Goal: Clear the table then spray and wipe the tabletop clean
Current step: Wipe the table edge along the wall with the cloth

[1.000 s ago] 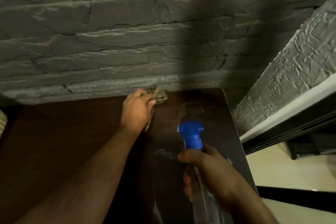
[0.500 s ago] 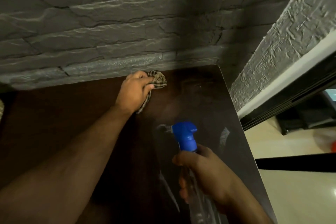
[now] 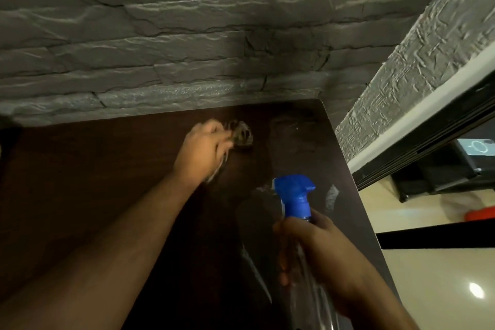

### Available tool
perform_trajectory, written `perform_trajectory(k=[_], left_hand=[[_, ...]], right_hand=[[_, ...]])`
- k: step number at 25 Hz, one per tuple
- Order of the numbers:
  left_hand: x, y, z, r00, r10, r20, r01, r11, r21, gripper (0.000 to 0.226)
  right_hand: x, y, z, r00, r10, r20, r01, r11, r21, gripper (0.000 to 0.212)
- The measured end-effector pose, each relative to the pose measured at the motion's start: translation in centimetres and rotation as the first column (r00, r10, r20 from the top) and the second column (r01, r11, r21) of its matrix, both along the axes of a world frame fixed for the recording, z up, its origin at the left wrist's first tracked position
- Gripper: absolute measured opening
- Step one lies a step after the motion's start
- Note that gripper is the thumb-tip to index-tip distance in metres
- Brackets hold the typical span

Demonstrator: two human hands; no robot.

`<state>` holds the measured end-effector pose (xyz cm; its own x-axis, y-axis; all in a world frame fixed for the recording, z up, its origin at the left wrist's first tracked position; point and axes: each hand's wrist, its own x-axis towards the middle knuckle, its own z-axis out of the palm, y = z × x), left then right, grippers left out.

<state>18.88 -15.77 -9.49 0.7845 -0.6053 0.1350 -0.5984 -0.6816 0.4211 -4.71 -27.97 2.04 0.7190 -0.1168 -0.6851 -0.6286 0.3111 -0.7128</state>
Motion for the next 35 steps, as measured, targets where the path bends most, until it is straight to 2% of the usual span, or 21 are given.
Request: perform_trajectory(k=[1,2,3,5,7,8,11,12,13,16,17,18,21,22,23,26,28,31,32,33,35], left_hand=[[0.5,-2.2,0.6,0.995,0.090,-0.041,-0.090,0.996,0.007,0.027],[-0.3,-4.3,1.3,0.994,0.075,-0.077,-0.074,0.997,0.018,0.028],[-2.3,-5.2,1.2,0.996,-0.012,-0.083,0.014,1.000,0.019,0.028],[-7.3,-2.9,-0.5,0.958,-0.287,0.003,0.287,0.958,-0.002,0.025],[-9.1,2.0,-1.1,0.930,-0.365,0.037,0.366,0.928,-0.071,0.025],[-8.0,2.7,-0.9,0.942,-0.331,0.048,0.334,0.940,-0.067,0.025],[-3.2,-2.1,0.5,1.000,0.016,-0.011,-0.016,1.000,0.021,0.025],[-3.4,-4.2,1.1,0.997,0.068,-0.035,-0.066,0.996,0.057,0.026],[-4.9,-5.1,1.1,0.998,0.049,-0.040,-0.046,0.997,0.055,0.028],[-10.5,-1.1,-0.6,0.960,-0.279,0.010,0.279,0.960,-0.017,0.034],[-10.3,1.0,-0.7,0.956,-0.292,0.015,0.292,0.955,-0.057,0.031],[-9.2,1.9,-0.5,0.970,-0.242,0.015,0.243,0.968,-0.057,0.027],[-5.6,-0.7,0.5,0.995,0.100,-0.019,-0.100,0.995,-0.007,0.024],[-6.6,-1.9,0.9,0.990,0.131,-0.055,-0.132,0.991,-0.012,0.024],[-8.6,-2.3,0.8,0.995,0.075,-0.069,-0.076,0.997,-0.017,0.024],[-16.2,2.4,-0.6,0.949,-0.313,-0.042,0.311,0.949,-0.047,0.027],[-15.2,4.9,-0.2,0.962,-0.274,-0.003,0.273,0.959,-0.077,0.027],[-10.0,1.2,0.8,0.996,0.090,0.013,-0.090,0.996,-0.014,0.023],[-9.8,-0.5,1.1,0.991,0.130,-0.017,-0.130,0.991,-0.004,0.024],[-10.8,-1.3,1.0,0.994,0.103,-0.029,-0.103,0.995,-0.002,0.024],[-14.6,-0.1,0.3,0.994,-0.109,0.003,0.109,0.994,0.004,0.023]], right_hand=[[-0.1,0.1,0.0,1.000,-0.002,0.001,0.002,1.000,-0.001,0.024],[-0.2,0.1,0.0,1.000,-0.003,0.005,0.003,1.000,-0.006,0.021],[-0.3,0.1,0.0,1.000,-0.004,0.008,0.004,1.000,-0.010,0.020],[-1.0,-0.1,0.0,1.000,0.000,0.021,0.001,1.000,-0.003,0.028],[-1.8,-0.2,-0.1,1.000,0.010,0.024,-0.011,1.000,0.016,0.032],[-2.1,-0.2,-0.1,1.000,0.015,0.026,-0.016,1.000,0.021,0.032],[-2.3,-0.1,-0.7,1.000,0.006,0.029,-0.007,1.000,0.022,0.027],[-2.2,-0.1,-0.8,1.000,0.009,0.028,-0.010,1.000,0.027,0.027],[-2.3,0.1,-0.7,1.000,0.018,0.022,-0.019,0.999,0.033,0.027],[-2.9,0.1,-0.2,0.999,0.037,0.025,-0.038,0.999,0.039,0.027],[-3.1,0.0,-0.1,0.999,0.043,0.026,-0.044,0.998,0.035,0.026],[-3.5,-0.1,0.0,0.998,0.054,0.029,-0.055,0.998,0.029,0.026],[-4.2,-0.5,-0.2,0.998,0.060,0.034,-0.060,0.998,0.004,0.023],[-4.4,-0.6,-0.2,0.998,0.052,0.035,-0.052,0.999,-0.004,0.023],[-4.7,-0.7,-0.2,0.998,0.049,0.035,-0.049,0.999,-0.003,0.023],[-5.8,-1.1,0.3,0.997,0.068,0.041,-0.068,0.998,0.017,0.016],[-6.9,-1.3,0.5,0.996,0.090,0.023,-0.091,0.996,0.023,0.014],[-8.1,-1.4,-0.2,0.993,0.119,0.018,-0.120,0.993,0.002,0.015],[-8.3,-1.4,-0.4,0.993,0.120,0.022,-0.119,0.993,-0.006,0.015],[-8.6,-1.3,-0.6,0.992,0.119,0.027,-0.119,0.993,-0.005,0.016],[-9.3,-1.2,-0.6,0.992,0.123,0.033,-0.124,0.992,0.031,0.023]])
